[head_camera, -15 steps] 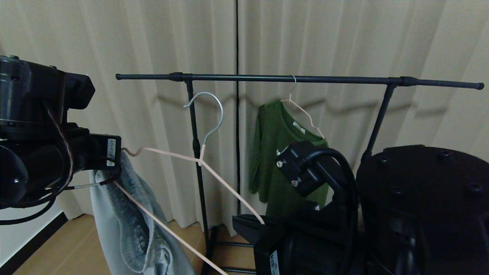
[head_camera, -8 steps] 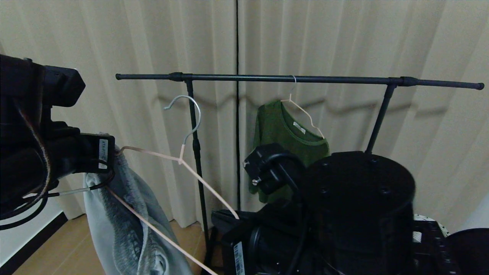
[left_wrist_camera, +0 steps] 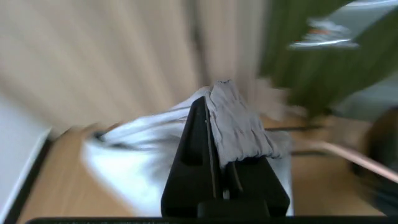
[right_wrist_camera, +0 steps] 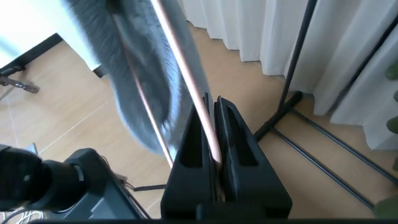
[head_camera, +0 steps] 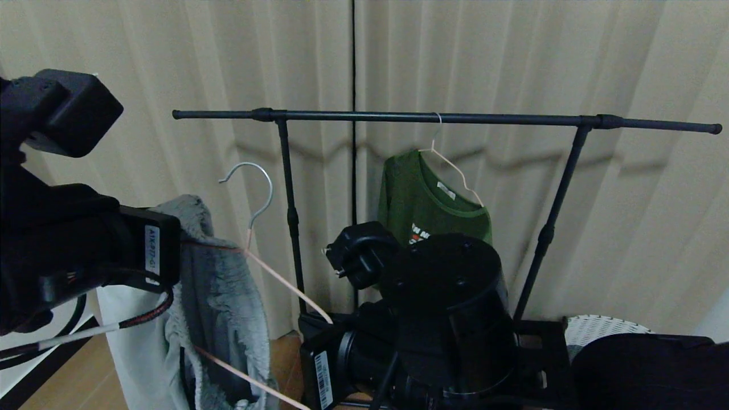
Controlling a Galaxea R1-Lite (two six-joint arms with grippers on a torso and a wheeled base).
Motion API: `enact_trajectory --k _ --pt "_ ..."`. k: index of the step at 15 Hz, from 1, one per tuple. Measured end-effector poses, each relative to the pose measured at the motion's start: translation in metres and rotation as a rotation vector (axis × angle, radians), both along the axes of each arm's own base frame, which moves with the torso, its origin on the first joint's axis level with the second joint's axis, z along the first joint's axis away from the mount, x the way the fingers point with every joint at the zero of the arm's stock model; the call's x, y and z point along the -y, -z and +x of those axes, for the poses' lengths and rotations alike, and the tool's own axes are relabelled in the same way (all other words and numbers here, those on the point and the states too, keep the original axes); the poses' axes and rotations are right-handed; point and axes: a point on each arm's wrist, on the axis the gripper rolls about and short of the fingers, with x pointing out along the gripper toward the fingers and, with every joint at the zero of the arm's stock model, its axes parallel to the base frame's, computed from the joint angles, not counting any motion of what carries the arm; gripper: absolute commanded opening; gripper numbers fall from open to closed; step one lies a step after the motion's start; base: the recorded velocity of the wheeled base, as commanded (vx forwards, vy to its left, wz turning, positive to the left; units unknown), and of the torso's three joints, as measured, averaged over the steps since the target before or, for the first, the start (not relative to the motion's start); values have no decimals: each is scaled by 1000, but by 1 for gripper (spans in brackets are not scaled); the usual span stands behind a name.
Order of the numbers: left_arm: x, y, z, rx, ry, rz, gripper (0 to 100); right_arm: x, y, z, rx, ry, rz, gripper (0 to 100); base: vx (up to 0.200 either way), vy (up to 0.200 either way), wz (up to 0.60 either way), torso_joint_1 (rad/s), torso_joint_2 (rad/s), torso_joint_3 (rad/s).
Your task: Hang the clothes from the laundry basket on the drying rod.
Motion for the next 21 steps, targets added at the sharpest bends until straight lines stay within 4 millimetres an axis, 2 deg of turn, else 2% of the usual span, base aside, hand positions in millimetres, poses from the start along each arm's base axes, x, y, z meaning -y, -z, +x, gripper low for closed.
enact_trajectory --k 3,5,9,10,17,21 --pt "2 0 -12 -22 169 -27 0 3 3 3 2 24 -15 0 0 0 0 0 0 0" --pt "-1 6 -18 -27 198 -11 0 9 6 2 1 35 -30 0 0 0 0 0 0 0" --pt "-8 13 -25 -25 214 19 0 19 -1 -1 49 29 11 0 0 0 0 0 0 0" --pt "-9 13 -26 -24 215 18 100 21 -2 -2 64 27 22 0 0 0 0 0 0 0" --pt "-9 10 -32 16 244 -12 100 34 -11 -8 119 19 66 0 0 0 0 0 0 0" --pt "-10 13 -34 109 265 -14 100 53 -21 6 155 79 72 0 0 0 0 0 0 0"
